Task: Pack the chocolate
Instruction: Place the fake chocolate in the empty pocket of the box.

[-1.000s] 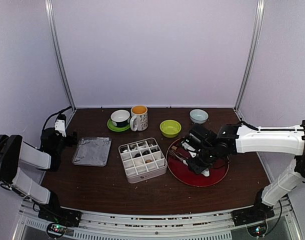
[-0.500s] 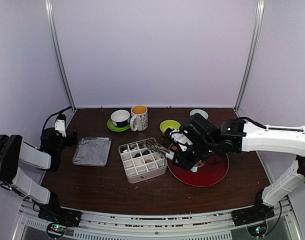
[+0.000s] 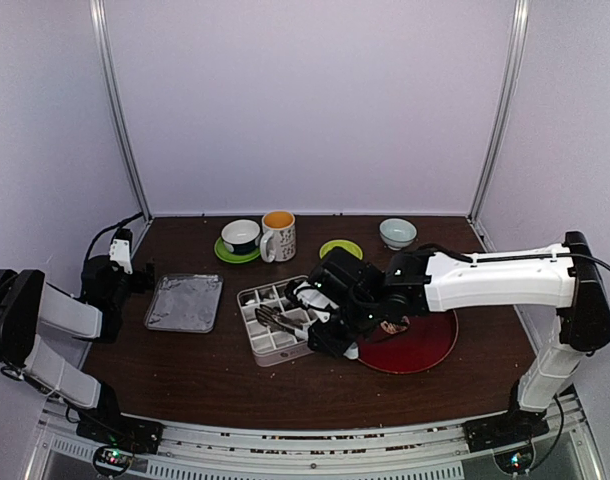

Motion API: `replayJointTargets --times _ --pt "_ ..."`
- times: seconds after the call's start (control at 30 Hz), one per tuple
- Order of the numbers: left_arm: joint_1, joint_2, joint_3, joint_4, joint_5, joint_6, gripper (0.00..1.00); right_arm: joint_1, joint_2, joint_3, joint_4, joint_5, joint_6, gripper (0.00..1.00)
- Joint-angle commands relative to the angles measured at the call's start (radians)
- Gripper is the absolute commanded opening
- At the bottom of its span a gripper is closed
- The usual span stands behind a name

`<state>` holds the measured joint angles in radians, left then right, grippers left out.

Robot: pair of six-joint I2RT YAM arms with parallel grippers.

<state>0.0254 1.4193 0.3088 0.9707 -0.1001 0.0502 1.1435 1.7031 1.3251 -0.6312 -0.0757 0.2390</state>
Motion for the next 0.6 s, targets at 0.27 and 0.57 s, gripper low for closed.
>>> replayJointTargets --times 0.27,0.57 --pt "0.007 0.006 0.023 0.039 0.008 -0.009 0.98 0.009 0.051 0.058 0.032 -0.022 -0.022 0.26" --pt "0.007 0.006 0.023 0.04 0.008 -0.009 0.98 0.01 0.06 0.059 0.028 -0.03 -0.034 0.3"
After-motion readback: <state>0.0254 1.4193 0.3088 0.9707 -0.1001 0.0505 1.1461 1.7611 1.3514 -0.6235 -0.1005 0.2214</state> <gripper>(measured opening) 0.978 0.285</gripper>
